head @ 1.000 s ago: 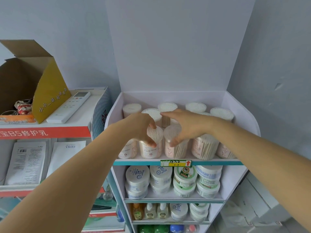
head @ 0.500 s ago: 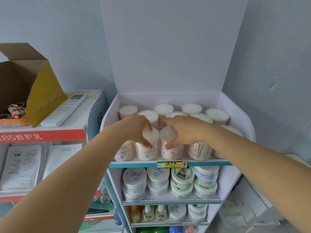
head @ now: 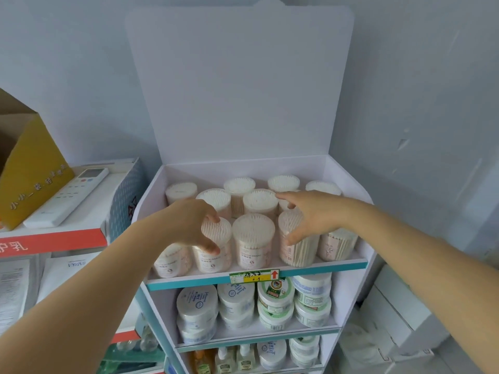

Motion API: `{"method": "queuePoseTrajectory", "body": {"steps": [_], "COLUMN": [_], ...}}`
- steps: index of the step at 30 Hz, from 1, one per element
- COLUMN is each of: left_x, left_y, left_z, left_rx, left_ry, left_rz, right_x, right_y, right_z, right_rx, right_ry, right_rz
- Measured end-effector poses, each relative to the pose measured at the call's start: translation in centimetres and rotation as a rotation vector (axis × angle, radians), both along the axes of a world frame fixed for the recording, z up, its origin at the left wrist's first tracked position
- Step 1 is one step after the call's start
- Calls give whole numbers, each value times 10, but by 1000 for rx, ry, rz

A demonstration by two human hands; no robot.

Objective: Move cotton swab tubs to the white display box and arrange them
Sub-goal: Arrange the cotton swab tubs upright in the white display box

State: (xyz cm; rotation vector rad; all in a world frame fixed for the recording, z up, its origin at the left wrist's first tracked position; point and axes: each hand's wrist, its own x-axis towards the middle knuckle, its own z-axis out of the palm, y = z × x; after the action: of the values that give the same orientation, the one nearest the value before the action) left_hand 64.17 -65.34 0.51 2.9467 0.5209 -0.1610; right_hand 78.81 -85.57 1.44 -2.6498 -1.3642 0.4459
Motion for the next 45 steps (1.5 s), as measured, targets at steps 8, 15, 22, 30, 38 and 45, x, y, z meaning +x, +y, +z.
{"method": "queuePoseTrajectory", "body": {"steps": [8, 15, 22, 30, 38, 45], "left_x": [6, 1, 3, 5, 4, 6], "left_y": [-3, -1, -2, 0, 1, 1], "left_z": [5, 2, 1, 1, 0, -1], "left_rx": [36, 0, 9, 12, 18, 17], "left_ry": [49, 29, 16, 27, 37, 35], "left_rz": [-8, 11, 5, 11, 11, 13], "right_x": [-5, 3, -15, -8, -11, -12], "right_y": [0, -2, 6, 10, 11, 5], "right_z": [-10, 0, -19, -13, -5, 7], "right_rx": [-6, -75, -142, -82, -192, -227], "right_ry": [-190, -120, -268, -155, -178, -190], "right_rz": [1, 164, -72, -122, 54, -20]}}
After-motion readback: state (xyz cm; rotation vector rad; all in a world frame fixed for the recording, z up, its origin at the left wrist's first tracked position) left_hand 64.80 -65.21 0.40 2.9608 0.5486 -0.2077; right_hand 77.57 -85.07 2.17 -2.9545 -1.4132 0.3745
